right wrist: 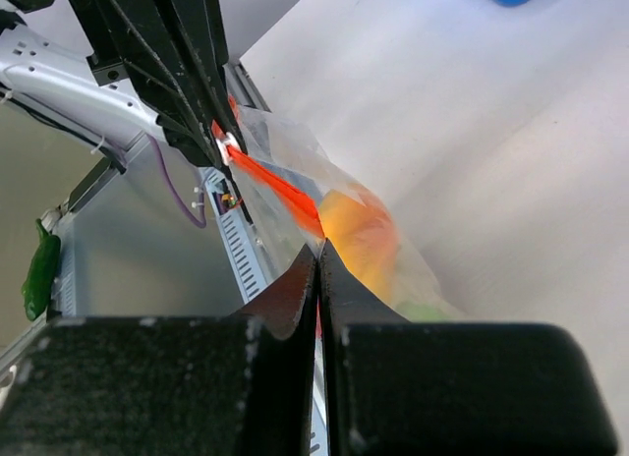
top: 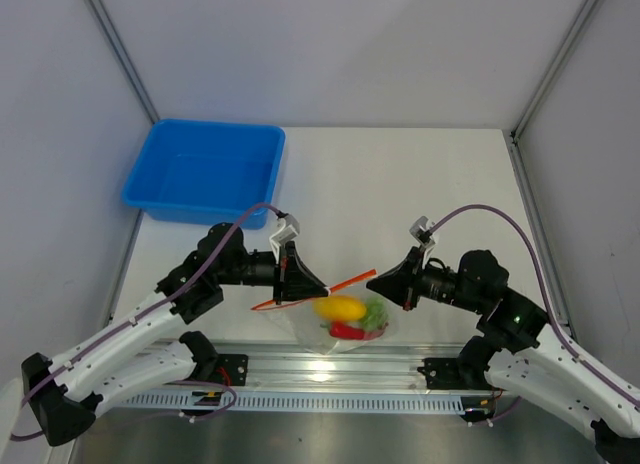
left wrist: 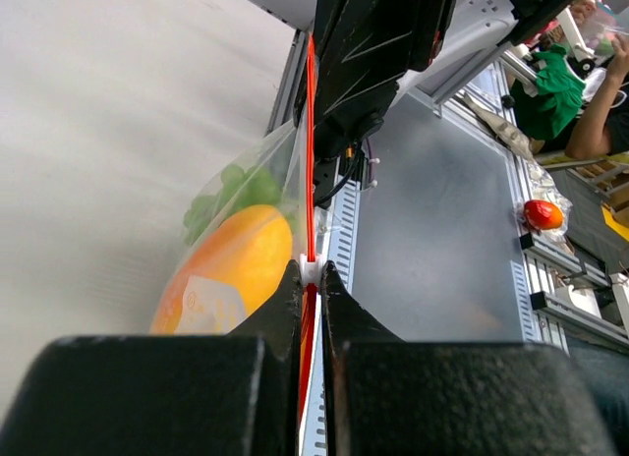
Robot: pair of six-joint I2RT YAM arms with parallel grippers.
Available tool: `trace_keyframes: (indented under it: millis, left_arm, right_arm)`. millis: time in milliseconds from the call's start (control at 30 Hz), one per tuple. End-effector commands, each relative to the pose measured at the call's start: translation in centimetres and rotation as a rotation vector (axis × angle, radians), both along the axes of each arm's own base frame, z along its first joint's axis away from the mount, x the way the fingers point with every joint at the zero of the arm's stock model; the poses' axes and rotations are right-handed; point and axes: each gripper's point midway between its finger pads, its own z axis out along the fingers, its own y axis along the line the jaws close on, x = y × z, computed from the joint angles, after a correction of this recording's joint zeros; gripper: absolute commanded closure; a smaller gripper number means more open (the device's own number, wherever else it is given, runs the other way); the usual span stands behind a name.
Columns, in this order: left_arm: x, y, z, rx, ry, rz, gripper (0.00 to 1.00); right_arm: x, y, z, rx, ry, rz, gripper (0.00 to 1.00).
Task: Place the food in the zip-top bag and seal the zipper
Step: Zip the zipper food storage bag at the center of the board.
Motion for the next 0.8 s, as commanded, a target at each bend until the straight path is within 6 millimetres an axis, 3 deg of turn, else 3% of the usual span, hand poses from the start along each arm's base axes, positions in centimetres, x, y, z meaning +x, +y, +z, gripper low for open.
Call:
trace_keyframes:
  millis: [0, 267, 767]
  left_arm:
    - [0.1, 0.9, -0.6, 0.023, -0.022, 0.021, 0.99]
    - [0.2, 2.3, -1.6, 0.057, -0.016, 0.069, 0.99]
    - [0.6, 3.1, -2.1, 0.070, -0.009, 0.120, 0.99]
  right_arm:
    - [1.2, -0.8, 0.8, 0.024, -0.023, -0.080, 1.00]
    - [2.7, -2.3, 0.6, 0.023, -0.018, -0.196, 1.00]
    - [6.3, -8.2, -1.0, -0.054, 0.032, -0.584, 1.00]
